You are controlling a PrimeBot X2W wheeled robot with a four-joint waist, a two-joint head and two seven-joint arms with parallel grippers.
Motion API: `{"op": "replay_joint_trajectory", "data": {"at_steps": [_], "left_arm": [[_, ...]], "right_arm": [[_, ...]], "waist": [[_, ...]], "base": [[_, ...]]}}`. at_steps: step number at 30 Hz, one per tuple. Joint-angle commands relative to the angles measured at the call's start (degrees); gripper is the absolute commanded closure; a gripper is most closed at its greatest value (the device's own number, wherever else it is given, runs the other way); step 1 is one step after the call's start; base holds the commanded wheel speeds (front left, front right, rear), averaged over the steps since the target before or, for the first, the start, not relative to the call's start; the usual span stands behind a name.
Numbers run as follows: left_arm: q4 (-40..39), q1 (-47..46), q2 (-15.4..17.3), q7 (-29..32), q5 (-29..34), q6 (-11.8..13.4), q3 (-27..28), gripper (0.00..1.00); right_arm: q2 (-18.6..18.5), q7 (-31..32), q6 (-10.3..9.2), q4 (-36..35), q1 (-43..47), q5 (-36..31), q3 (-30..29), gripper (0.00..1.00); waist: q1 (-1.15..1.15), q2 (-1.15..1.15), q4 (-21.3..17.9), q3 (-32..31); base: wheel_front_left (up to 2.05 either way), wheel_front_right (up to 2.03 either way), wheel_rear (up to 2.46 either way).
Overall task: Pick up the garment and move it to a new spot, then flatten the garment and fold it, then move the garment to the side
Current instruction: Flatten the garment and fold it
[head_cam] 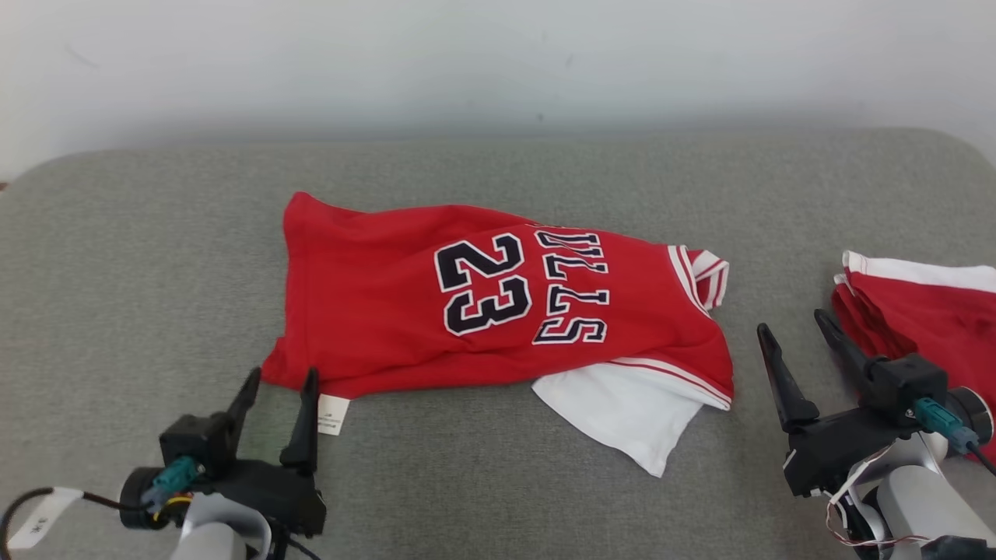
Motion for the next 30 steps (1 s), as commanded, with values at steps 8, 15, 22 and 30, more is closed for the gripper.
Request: {"op": "replay_joint_trajectory", "data": {"at_steps": [8, 15, 22, 30], "left_arm": [[5.9, -4.8, 0.7, -0.1, 0.8, -0.9, 3.6, 0.00], [8.7, -5.9, 0.6, -0.1, 1.3, -1.4, 5.0, 0.02], [10.2, -6.7, 1.0, -0.1, 1.7, -2.1, 6.2, 1.00], [4.0, -8.7, 2.1, -0.1, 3.1, -2.5, 7.1, 1.00]], "right_arm": [[2.1, 0.0, -0.06, -1.5, 1.1, -2.2, -2.1, 0.00], [2.9, 0.0, -0.06, -1.9, 1.5, -2.1, -2.3, 0.00], [3.0, 0.0, -0.06, -2.1, 1.5, -1.8, -2.4, 0.00], [3.4, 0.0, -0.06, -2.7, 1.2, -1.7, -3.2, 0.00]], "waist": [[0.00, 0.00, -5.1, 4.3], [0.00, 0.00, -5.7, 4.7], [0.00, 0.00, -5.5, 5.1], [0.00, 0.00, -5.5, 6.4]], "base": [[0.00, 0.00, 0.00], [0.00, 0.00, 0.00], [0.00, 0.00, 0.00], [0.00, 0.00, 0.00]]}}
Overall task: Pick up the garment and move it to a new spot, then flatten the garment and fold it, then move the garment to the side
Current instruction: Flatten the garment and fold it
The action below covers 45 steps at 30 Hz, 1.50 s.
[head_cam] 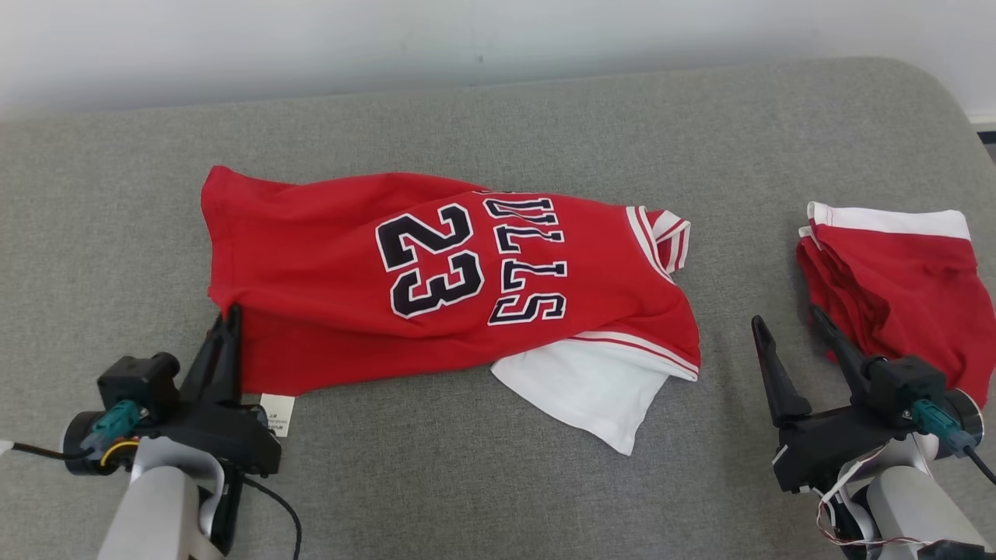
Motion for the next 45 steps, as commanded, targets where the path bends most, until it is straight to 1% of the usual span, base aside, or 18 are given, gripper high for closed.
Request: {"op": "replay_joint_trajectory", "data": {"at_steps": [1, 4, 9, 13, 14, 15, 16, 19, 23, 27, 29, 32, 38, 43, 45], "left_arm": [[-0.7, -0.4, 0.6, -0.1, 0.2, 0.1, 1.0, 1.00], [-0.7, -1.6, 1.3, -0.1, 0.7, 0.2, 1.4, 1.00], [1.6, -7.4, 4.6, -0.1, 2.8, 0.7, 1.9, 1.00], [3.7, -11.1, 6.5, -0.1, 3.7, 2.2, 2.1, 1.00], [4.6, -11.7, 7.0, -0.1, 3.7, 2.6, 2.4, 0.70], [5.4, -12.2, 7.2, -0.1, 3.9, 2.9, 2.6, 0.47], [6.2, -12.6, 7.3, -0.1, 3.8, 3.3, 2.7, 0.00], [8.1, -12.6, 7.5, -0.1, 3.3, 3.8, 3.1, 0.00], [8.5, -9.8, 7.0, -0.1, 2.4, 4.5, 3.9, 0.00], [6.1, -6.4, 5.3, -0.1, 1.8, 4.6, 4.5, 0.00], [3.9, -4.3, 4.7, -0.1, 1.5, 4.9, 5.2, 0.00], [1.0, -1.0, 3.3, -0.1, 1.0, 4.8, 5.8, 0.00], [-5.0, 5.5, 0.9, -0.1, 0.7, 4.6, 7.0, 0.00], [-7.3, 9.9, -0.4, -0.1, 1.1, 3.8, 6.8, 0.00], [-7.6, 10.7, -0.6, -0.1, 1.2, 3.7, 6.8, 0.00]], "right_arm": [[0.3, 0.0, -0.05, 0.0, 0.3, 0.2, -0.1, 0.00], [0.7, 0.0, -0.05, -0.1, 0.0, 0.2, 0.0, 0.00], [1.5, 0.0, -0.05, -0.9, -2.1, 0.2, 0.8, 0.00], [1.9, 0.0, -0.05, -1.4, -3.3, 0.4, 1.2, 0.00], [1.9, 0.0, -0.05, -1.5, -3.5, 0.4, 1.2, 0.00], [2.0, 0.0, -0.05, -1.7, -3.7, 0.4, 1.1, 0.00], [2.2, 0.0, -0.06, -1.8, -3.8, 0.4, 0.9, 0.00], [2.5, 0.0, -0.05, -2.2, -3.2, 0.3, 0.1, 0.00], [3.5, 0.0, -0.05, -3.0, -2.0, -0.1, 0.1, 0.00], [3.9, 0.0, -0.05, -3.2, -1.0, 0.2, 0.5, 0.00], [4.4, 0.0, -0.05, -3.4, -0.6, 0.4, 0.9, 0.00], [5.3, 0.0, -0.06, -3.6, 0.6, 1.0, 1.5, 0.00], [6.9, 0.0, -0.06, -2.2, 3.8, 2.9, 4.6, 0.00], [8.0, 0.0, -0.06, -0.6, 6.7, 4.8, 6.8, 0.00], [8.4, 0.0, -0.05, -0.2, 7.4, 5.2, 7.2, 0.00]], "waist": [[0.00, -0.01, 0.0, 0.6], [0.00, -0.01, -0.4, 1.3], [0.00, -0.01, -3.2, 4.9], [0.00, -0.01, -5.7, 7.0], [0.00, -0.01, -6.2, 7.3], [0.00, -0.01, -6.7, 7.6], [0.00, -0.01, -7.0, 7.7], [0.00, -0.01, -7.5, 7.6], [0.00, -0.01, -6.7, 6.2], [0.00, -0.01, -4.5, 4.6], [0.00, -0.01, -3.4, 3.6], [0.00, -0.01, -1.8, 2.2], [0.00, -0.01, 1.2, -1.0], [0.00, -0.01, 3.5, -3.6], [0.00, -0.01, 3.9, -4.0]], "base": [[0.00, 0.00, 0.00], [0.00, 0.00, 0.00], [0.00, 0.00, 0.00], [0.00, 0.00, 0.00], [0.00, 0.00, 0.00], [0.00, 0.00, 0.00], [0.00, 0.00, 0.00], [0.00, 0.00, 0.00], [0.00, 0.00, 0.00], [0.00, 0.00, 0.00], [0.00, 0.00, 0.00], [0.00, 0.00, 0.00], [0.00, 0.00, 0.00], [0.00, 0.00, 0.00], [0.00, 0.00, 0.00]]}}
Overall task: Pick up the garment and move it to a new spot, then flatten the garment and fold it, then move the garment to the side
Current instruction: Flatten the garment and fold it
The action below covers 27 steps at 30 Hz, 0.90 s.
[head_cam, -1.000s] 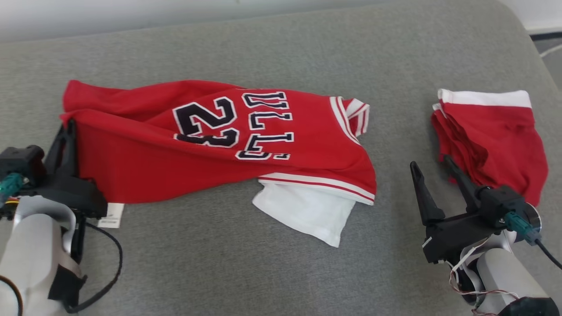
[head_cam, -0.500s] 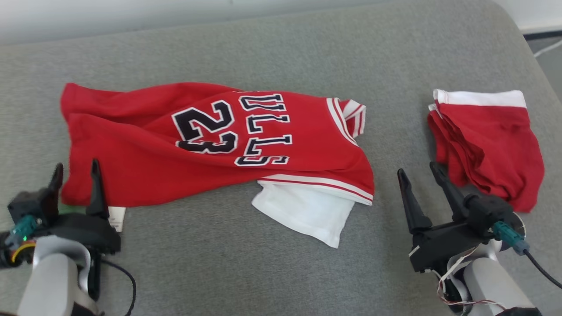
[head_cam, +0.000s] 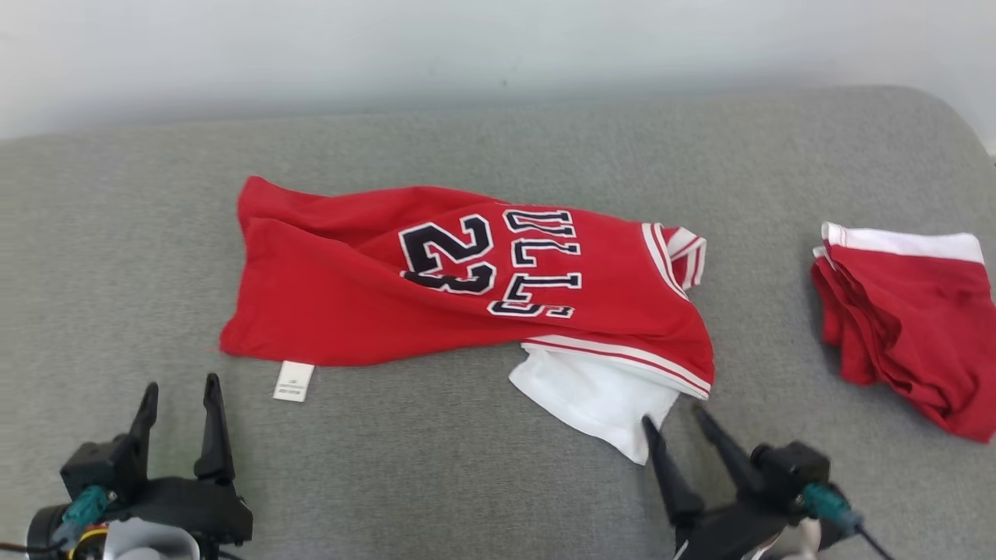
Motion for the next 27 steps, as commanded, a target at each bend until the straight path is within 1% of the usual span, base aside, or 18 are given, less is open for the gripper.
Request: {"op": "replay_joint_trajectory", "data": {"at_steps": [1, 4, 14, 18, 21, 25, 26, 27], "left_arm": [[-0.1, 1.1, -0.1, -0.1, 0.3, -0.2, -0.1, 0.00], [-0.4, 2.5, -0.5, -0.1, 0.4, -0.4, -0.2, 0.00], [-0.9, 3.4, -1.1, -0.1, 0.7, -1.2, -1.5, 0.00], [-0.6, 3.4, -1.3, -0.1, 0.5, -1.1, -1.8, 0.00], [-0.4, 3.5, -1.3, -0.1, 0.4, -1.4, -2.0, 0.00], [-0.2, 3.7, -1.4, -0.1, 0.2, -1.8, -2.0, 0.00], [-0.3, 4.0, -1.4, -0.1, 0.3, -1.6, -2.1, 0.00], [-0.2, 4.3, -1.4, -0.1, 0.1, -1.7, -2.0, 0.00]], "right_arm": [[0.2, 0.0, -0.05, 0.5, 1.0, 0.4, 0.5, 0.00], [0.5, 0.0, -0.06, 2.4, 1.8, 0.8, 1.1, 0.00], [3.9, 0.0, -0.06, 9.4, 2.3, -1.8, -4.1, 0.00], [5.3, 0.1, -0.06, 12.9, 2.0, -4.3, -6.2, 0.00], [6.2, 0.2, -0.06, 14.6, 2.3, -5.0, -7.8, 0.00], [7.5, 0.4, -0.06, 16.3, 2.6, -3.6, -8.4, 0.00], [7.9, 0.4, -0.05, 16.9, 2.5, -2.8, -8.0, 0.47], [8.1, 0.4, -0.01, 17.1, 2.2, -2.6, -7.5, 0.86]], "waist": [[0.01, 0.00, 2.3, -2.3], [0.01, 0.00, 3.1, -2.9], [0.01, 0.00, 5.6, -3.0], [0.01, 0.00, 6.1, -3.1], [0.01, 0.00, 6.6, -3.5], [0.01, 0.00, 6.8, -3.9], [0.01, 0.00, 6.9, -4.0], [0.01, 0.00, 6.9, -3.9]], "base": [[0.00, 0.00, 0.00], [0.00, 0.00, 0.00], [0.00, 0.00, 0.00], [0.00, 0.00, 0.00], [0.00, 0.00, 0.00], [0.00, 0.00, 0.00], [0.00, 0.00, 0.00], [0.00, 0.00, 0.00]]}}
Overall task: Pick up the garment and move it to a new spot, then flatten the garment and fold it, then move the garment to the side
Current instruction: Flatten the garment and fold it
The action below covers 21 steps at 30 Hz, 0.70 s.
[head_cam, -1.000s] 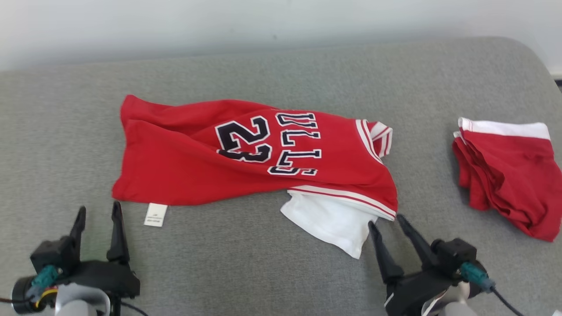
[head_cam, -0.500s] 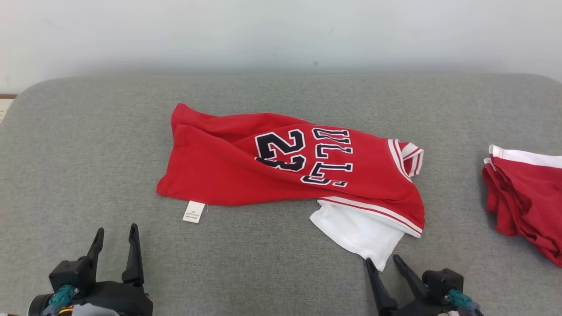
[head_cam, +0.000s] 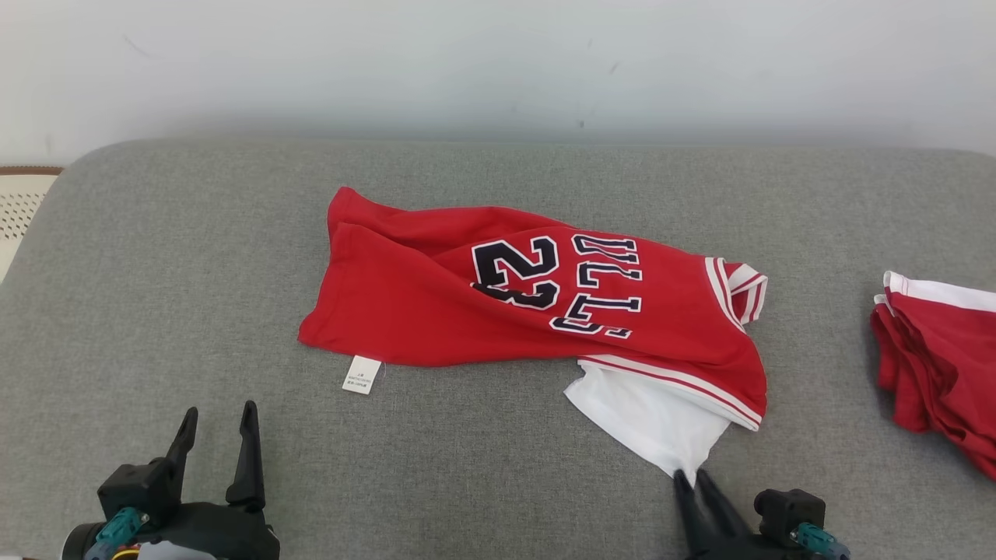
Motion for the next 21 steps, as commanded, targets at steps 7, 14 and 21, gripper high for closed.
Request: {"op": "replay_joint_trajectory", "data": {"at_steps": [7, 14, 21], "left_arm": [[0.4, 1.6, -0.1, -0.1, -0.3, -0.1, 0.1, 0.00], [1.0, 1.0, -0.1, -0.1, -1.4, -0.3, -0.9, 0.00], [2.8, -0.9, -0.1, -0.1, -3.1, -0.5, -2.6, 0.00]], "right_arm": [[-1.1, 0.7, -0.02, -0.2, 1.4, 0.3, -0.5, 1.00], [-4.5, 0.5, -0.01, -5.1, 2.6, -2.0, -0.1, 1.00], [-7.5, 0.5, -0.01, -6.9, 3.7, -2.6, 1.7, 1.00]], "waist": [[0.01, 0.01, -0.8, 0.1], [0.01, 0.01, -3.3, 0.3], [0.01, 0.01, -5.5, 1.4]], "base": [[0.00, 0.00, 0.00], [0.00, 0.00, 0.00], [0.00, 0.00, 0.00]]}}
